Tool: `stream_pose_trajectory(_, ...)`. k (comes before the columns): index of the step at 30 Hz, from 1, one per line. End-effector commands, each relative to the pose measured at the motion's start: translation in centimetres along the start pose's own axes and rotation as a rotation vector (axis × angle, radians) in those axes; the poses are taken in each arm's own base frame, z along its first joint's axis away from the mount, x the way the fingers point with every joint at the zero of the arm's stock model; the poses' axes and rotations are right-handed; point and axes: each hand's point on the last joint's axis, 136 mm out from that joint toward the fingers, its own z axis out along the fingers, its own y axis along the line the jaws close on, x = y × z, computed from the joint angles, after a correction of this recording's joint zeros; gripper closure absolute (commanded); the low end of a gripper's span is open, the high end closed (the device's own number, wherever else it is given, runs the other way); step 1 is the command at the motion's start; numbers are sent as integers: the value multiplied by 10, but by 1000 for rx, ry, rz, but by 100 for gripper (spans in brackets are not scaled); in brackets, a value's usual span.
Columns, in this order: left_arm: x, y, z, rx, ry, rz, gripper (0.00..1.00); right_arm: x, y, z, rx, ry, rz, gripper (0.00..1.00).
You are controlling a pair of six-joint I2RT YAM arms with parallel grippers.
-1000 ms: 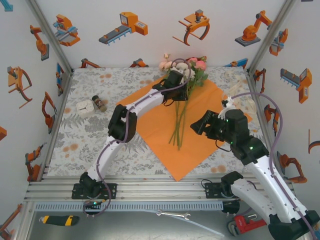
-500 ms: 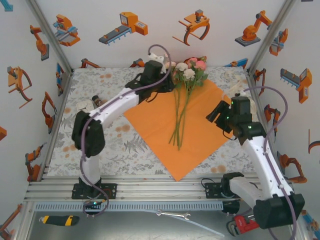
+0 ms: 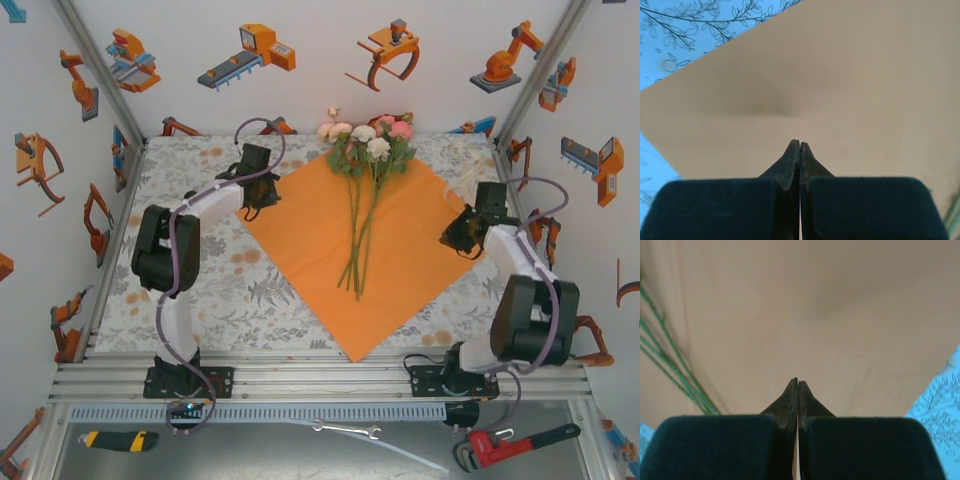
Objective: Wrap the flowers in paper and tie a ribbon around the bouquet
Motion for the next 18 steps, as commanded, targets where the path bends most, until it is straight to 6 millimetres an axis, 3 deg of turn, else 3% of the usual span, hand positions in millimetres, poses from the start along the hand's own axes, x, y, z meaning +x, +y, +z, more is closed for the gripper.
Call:
stream_pose_trajectory(1,-3,4,9,-17,25,-61,100,-27,11,15,-15,-41,-18,100)
stream_pose_trajectory(8,23,51,22,-124,57,-187,100,-38,9,54,39,25,-34,100)
stream_pose_trajectory(18,41,106,-3,-253,26,-275,100,-33,18,99,95,165,-101,100)
